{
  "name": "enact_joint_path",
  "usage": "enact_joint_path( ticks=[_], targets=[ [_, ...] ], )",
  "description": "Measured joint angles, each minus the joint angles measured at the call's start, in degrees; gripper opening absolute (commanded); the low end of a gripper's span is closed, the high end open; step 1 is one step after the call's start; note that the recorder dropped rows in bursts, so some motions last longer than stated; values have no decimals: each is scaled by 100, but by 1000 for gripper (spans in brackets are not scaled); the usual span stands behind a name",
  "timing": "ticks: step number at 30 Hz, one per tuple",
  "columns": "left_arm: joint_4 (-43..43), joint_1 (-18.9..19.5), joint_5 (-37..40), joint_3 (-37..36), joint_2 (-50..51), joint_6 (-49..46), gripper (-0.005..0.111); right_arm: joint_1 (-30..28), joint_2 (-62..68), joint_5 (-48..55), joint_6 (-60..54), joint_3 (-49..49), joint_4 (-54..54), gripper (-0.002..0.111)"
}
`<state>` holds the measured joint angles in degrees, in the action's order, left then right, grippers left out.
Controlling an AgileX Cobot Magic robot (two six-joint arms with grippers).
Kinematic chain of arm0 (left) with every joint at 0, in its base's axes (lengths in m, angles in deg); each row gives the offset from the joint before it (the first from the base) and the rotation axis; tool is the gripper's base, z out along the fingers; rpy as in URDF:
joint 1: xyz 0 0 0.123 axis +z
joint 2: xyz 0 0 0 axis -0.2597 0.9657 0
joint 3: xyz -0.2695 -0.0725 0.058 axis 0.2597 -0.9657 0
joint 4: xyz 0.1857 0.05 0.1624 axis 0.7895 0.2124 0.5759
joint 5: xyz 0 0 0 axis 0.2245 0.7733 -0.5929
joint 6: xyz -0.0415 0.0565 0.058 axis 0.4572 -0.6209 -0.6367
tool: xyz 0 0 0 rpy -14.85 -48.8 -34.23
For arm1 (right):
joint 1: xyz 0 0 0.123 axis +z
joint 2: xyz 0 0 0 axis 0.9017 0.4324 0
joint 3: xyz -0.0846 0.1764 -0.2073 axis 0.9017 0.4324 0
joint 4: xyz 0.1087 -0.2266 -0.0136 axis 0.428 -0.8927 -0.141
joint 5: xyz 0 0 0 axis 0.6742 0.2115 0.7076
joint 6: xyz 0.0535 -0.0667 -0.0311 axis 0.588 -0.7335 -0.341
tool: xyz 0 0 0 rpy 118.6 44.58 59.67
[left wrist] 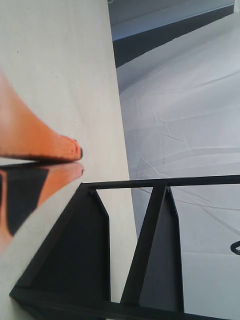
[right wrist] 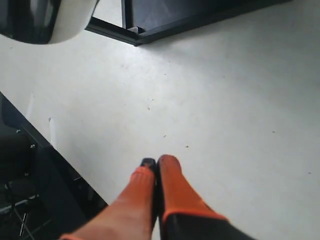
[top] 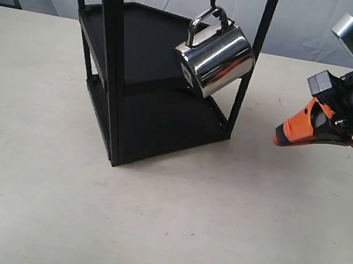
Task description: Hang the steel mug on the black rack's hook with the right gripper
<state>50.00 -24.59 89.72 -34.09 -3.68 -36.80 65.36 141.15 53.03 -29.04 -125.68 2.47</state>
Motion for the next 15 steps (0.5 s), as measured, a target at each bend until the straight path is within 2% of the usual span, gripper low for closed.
enact_joint_path(
  ticks=[7, 11, 15],
  targets=[
    [0, 0, 0, 0, 0, 0, 1, -9, -521, -200, 693, 4, 474, 3],
    [0, 0, 0, 0, 0, 0, 1, 210, -1188, -1128, 661, 224, 998, 3],
    [0, 0, 0, 0, 0, 0, 1, 704, -2115, -2184, 588, 792, 1316, 3]
  ],
)
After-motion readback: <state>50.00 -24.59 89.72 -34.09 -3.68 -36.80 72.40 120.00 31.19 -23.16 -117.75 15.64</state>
